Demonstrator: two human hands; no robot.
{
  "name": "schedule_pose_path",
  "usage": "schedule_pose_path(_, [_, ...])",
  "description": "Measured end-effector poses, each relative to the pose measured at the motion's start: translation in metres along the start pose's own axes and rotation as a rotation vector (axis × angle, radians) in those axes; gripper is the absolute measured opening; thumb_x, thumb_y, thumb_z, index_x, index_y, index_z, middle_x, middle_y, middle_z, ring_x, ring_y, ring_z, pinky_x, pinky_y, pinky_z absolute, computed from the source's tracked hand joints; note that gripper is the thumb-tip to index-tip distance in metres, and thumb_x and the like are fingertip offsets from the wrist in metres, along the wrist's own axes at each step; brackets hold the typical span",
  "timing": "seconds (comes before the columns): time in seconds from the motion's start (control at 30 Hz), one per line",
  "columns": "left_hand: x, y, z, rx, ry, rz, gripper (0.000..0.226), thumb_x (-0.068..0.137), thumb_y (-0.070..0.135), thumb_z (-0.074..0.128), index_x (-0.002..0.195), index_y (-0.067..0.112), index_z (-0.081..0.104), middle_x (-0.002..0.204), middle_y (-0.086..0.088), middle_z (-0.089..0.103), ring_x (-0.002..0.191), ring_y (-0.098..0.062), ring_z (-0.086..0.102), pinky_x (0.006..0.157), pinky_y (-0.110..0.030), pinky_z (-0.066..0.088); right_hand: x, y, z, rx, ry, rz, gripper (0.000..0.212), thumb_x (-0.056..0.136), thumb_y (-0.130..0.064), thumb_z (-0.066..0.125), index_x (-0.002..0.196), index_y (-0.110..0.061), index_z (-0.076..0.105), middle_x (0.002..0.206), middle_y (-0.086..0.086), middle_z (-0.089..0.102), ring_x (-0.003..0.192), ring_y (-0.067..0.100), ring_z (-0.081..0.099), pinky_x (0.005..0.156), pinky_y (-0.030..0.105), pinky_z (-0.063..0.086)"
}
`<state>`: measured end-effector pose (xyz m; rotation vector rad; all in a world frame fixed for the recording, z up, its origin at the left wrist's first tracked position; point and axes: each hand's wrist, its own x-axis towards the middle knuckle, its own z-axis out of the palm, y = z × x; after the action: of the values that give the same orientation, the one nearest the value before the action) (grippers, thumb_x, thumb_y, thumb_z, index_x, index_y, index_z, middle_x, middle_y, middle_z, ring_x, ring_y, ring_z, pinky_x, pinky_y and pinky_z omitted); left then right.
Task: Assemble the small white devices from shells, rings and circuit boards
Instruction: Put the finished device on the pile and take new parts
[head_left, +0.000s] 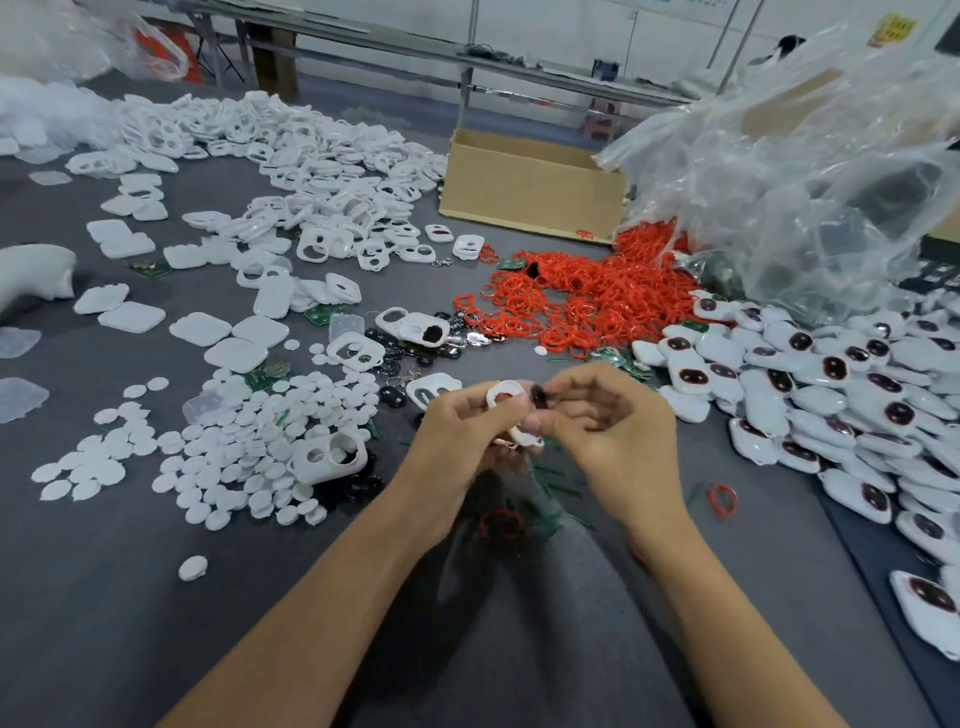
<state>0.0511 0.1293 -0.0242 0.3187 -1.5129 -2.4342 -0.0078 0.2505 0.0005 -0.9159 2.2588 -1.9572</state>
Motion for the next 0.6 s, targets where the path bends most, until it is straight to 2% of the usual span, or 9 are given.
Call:
schedule_pose_path(0.1, [-0.001, 0.001, 0.0, -0.098, -0.166, 0.01, 0.037, 0.08, 0.023, 0.066, 0.111, 0.002, 0.068, 0.08, -0.005, 0.068, 0.069, -0.01, 0.063, 0.057, -0.021, 0.051, 0.002, 0.001, -0.004, 0.306, -0.019, 0.085, 0.028, 0.071, 0.011, 0.071, 0.094, -0.006, 0.068, 0.078, 0.001, 0.074, 0.069, 0.011, 0.067, 0.062, 0.019, 0.053])
schedule_pose_path(0.17, [-0.003, 0.003, -0.002, -0.112, -0.196, 0.041, 0.047, 0.079, 0.026, 0.069, 0.119, 0.002, 0.064, 0.089, -0.006, 0.07, 0.074, -0.01, 0.064, 0.06, -0.021, 0.052, 0.003, 0.002, -0.007, 0.474, -0.048, 0.14, 0.029, 0.07, 0.003, 0.069, 0.098, -0.006, 0.069, 0.079, 0.003, 0.073, 0.069, 0.012, 0.067, 0.062, 0.02, 0.053])
schedule_pose_path(0.3, [-0.003, 0.004, -0.002, -0.06, -0.141, 0.1, 0.038, 0.072, 0.033, 0.069, 0.102, 0.011, 0.075, 0.105, -0.004, 0.069, 0.073, -0.009, 0.065, 0.059, -0.02, 0.052, 0.002, 0.006, -0.01, 0.709, -0.133, 0.243, 0.029, 0.065, 0.001, 0.068, 0.091, -0.011, 0.075, 0.084, 0.01, 0.073, 0.077, 0.022, 0.072, 0.066, 0.021, 0.056])
schedule_pose_path(0.47, [-0.001, 0.004, -0.006, -0.102, -0.095, 0.157, 0.046, 0.072, 0.026, 0.071, 0.108, 0.0, 0.057, 0.088, -0.003, 0.075, 0.077, -0.013, 0.071, 0.068, -0.022, 0.057, 0.004, 0.004, -0.014, 0.813, -0.223, 0.26, 0.031, 0.067, -0.008, 0.069, 0.095, -0.017, 0.077, 0.094, 0.007, 0.075, 0.084, 0.018, 0.073, 0.07, 0.019, 0.056])
schedule_pose_path(0.6, [-0.002, 0.004, -0.004, -0.132, -0.075, 0.157, 0.05, 0.064, 0.029, 0.077, 0.101, 0.003, 0.057, 0.083, -0.007, 0.075, 0.072, -0.017, 0.072, 0.068, -0.025, 0.059, 0.005, 0.002, -0.016, 0.799, -0.211, 0.237, 0.031, 0.065, -0.015, 0.071, 0.096, -0.017, 0.077, 0.091, 0.006, 0.075, 0.079, 0.017, 0.073, 0.067, 0.02, 0.056])
